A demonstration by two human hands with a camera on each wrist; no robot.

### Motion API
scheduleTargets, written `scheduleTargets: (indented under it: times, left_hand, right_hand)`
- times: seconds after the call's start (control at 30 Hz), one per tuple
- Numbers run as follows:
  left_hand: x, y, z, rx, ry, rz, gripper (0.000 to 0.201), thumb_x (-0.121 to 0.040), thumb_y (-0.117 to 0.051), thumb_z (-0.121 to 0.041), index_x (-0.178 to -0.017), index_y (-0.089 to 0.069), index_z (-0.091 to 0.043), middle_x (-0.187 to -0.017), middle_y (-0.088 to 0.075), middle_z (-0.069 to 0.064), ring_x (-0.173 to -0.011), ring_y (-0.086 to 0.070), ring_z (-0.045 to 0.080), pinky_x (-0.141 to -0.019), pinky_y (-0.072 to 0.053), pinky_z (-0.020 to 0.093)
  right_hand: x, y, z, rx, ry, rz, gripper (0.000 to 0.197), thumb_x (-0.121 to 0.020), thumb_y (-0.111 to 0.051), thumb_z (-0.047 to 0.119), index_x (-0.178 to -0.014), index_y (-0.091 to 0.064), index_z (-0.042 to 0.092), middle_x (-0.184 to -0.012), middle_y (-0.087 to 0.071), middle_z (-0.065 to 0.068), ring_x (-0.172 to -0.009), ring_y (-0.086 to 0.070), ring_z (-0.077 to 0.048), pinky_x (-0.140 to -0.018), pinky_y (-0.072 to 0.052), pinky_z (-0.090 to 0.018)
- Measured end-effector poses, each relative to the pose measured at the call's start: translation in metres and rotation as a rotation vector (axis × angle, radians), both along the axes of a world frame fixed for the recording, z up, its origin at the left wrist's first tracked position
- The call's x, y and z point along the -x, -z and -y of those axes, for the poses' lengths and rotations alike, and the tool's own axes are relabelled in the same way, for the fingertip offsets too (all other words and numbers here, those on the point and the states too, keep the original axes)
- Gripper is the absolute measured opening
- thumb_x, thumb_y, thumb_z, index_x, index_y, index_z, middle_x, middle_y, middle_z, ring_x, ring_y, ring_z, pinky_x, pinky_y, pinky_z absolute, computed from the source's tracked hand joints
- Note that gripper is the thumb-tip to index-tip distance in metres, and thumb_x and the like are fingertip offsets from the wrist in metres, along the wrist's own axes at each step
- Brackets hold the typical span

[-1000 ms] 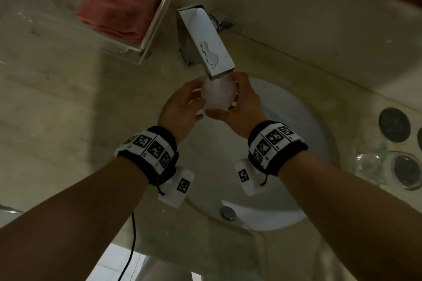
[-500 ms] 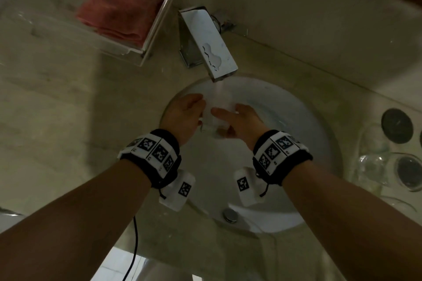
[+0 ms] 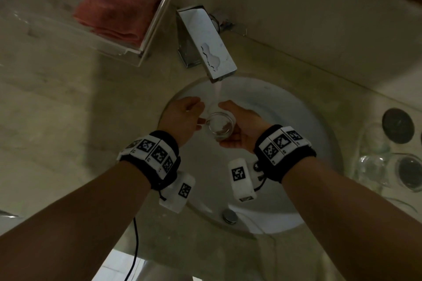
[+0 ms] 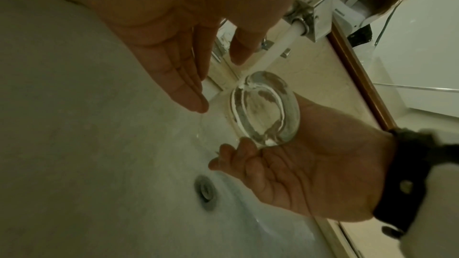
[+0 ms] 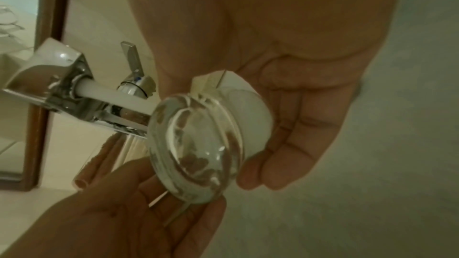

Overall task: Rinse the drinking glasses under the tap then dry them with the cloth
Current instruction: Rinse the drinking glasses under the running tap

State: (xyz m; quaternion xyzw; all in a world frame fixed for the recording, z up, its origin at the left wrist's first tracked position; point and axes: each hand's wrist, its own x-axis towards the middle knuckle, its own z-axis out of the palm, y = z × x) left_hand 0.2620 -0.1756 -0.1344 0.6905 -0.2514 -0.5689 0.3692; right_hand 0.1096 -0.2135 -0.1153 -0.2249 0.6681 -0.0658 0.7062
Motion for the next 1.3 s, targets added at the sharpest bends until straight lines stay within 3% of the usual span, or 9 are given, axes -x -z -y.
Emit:
scheduleTargets:
  times: [0.13,0.2,0.27,0.4,0.53,0.77,0.93,1.17,1.3]
  left_hand:
    - [-0.001,0.000,0.000,-0.006,0.011,-0.001,0.035,-0.101,-0.054,-0.014,-0.134,-0.057,-0.006,-0.123,-0.065,0.010,-0.088,-0.068,0.018,-0.073,-0.058,0.024]
    - [-0.002,-0.003,-0.002,0.018,0.040,0.030,0.031,-0.098,-0.057,-0.010,-0.129,-0.062,-0.009,-0.122,-0.066,0.010,-0.100,-0.068,0.023,-0.085,-0.059,0.031]
    - [-0.003,-0.004,-0.003,0.062,0.083,0.074,0.031,-0.091,-0.064,-0.011,-0.122,-0.067,-0.014,-0.121,-0.068,0.005,-0.109,-0.066,0.023,-0.096,-0.055,0.040]
    - [-0.005,-0.006,-0.003,0.128,0.127,0.165,0.032,-0.091,-0.067,-0.012,-0.123,-0.067,-0.017,-0.121,-0.068,-0.004,-0.104,-0.064,0.007,-0.089,-0.052,0.020]
    - [-0.006,-0.005,-0.002,0.185,0.128,0.193,0.034,-0.091,-0.064,-0.005,-0.122,-0.068,-0.018,-0.118,-0.068,-0.006,-0.099,-0.064,-0.002,-0.080,-0.050,0.007]
    - [-0.008,-0.005,-0.004,0.242,0.126,0.150,0.042,-0.088,-0.063,0.007,-0.125,-0.063,-0.014,-0.116,-0.067,-0.007,-0.101,-0.062,-0.005,-0.083,-0.051,0.007]
    - [-0.010,-0.004,-0.004,0.254,0.125,0.134,0.043,-0.086,-0.067,0.006,-0.123,-0.064,-0.017,-0.119,-0.068,-0.004,-0.109,-0.065,0.007,-0.094,-0.054,0.024]
    - [-0.014,-0.001,-0.004,0.247,0.118,0.116,0.042,-0.086,-0.069,0.004,-0.122,-0.065,-0.017,-0.120,-0.069,0.000,-0.109,-0.066,0.012,-0.095,-0.056,0.030]
    - [-0.015,-0.001,-0.004,0.241,0.164,0.125,0.044,-0.087,-0.071,0.001,-0.127,-0.063,-0.015,-0.121,-0.068,0.000,-0.110,-0.066,0.012,-0.093,-0.055,0.024]
  right_hand:
    - [-0.005,0.002,0.003,0.218,-0.111,-0.160,0.049,-0.073,-0.082,0.047,-0.100,-0.066,0.009,-0.092,-0.072,-0.007,-0.081,-0.073,-0.024,-0.076,-0.063,-0.040]
    - [-0.007,0.003,0.003,0.392,-0.305,-0.297,0.072,-0.058,-0.085,0.058,-0.109,-0.063,0.012,-0.098,-0.070,0.000,-0.089,-0.070,-0.019,-0.083,-0.060,-0.038]
    - [-0.008,0.002,0.000,0.546,-0.440,-0.363,0.082,-0.060,-0.086,0.055,-0.124,-0.054,0.016,-0.103,-0.065,0.008,-0.095,-0.064,-0.013,-0.088,-0.055,-0.032]
    - [-0.004,0.002,-0.004,0.711,-0.398,-0.330,0.082,-0.062,-0.092,0.037,-0.129,-0.048,0.022,-0.104,-0.059,0.014,-0.097,-0.064,-0.010,-0.087,-0.057,-0.032]
    - [-0.005,0.002,-0.005,0.781,-0.386,-0.314,0.081,-0.061,-0.093,0.031,-0.128,-0.047,0.024,-0.116,-0.061,0.008,-0.100,-0.065,-0.012,-0.087,-0.057,-0.033]
    - [-0.007,0.002,-0.004,0.823,-0.358,-0.293,0.086,-0.062,-0.093,0.025,-0.132,-0.045,0.021,-0.121,-0.062,0.002,-0.107,-0.062,-0.016,-0.093,-0.056,-0.040]
    - [-0.007,0.004,-0.005,0.844,-0.299,-0.219,0.085,-0.063,-0.093,0.024,-0.133,-0.045,0.022,-0.120,-0.058,0.009,-0.109,-0.060,-0.012,-0.096,-0.055,-0.037]
    - [-0.006,0.012,-0.007,0.858,-0.274,-0.171,0.084,-0.062,-0.093,0.030,-0.132,-0.047,0.029,-0.120,-0.060,0.015,-0.110,-0.061,-0.007,-0.095,-0.056,-0.036]
    - [-0.002,0.017,-0.007,0.807,-0.235,-0.135,0.080,-0.064,-0.092,0.032,-0.131,-0.049,0.027,-0.119,-0.062,0.014,-0.107,-0.063,-0.006,-0.091,-0.057,-0.034]
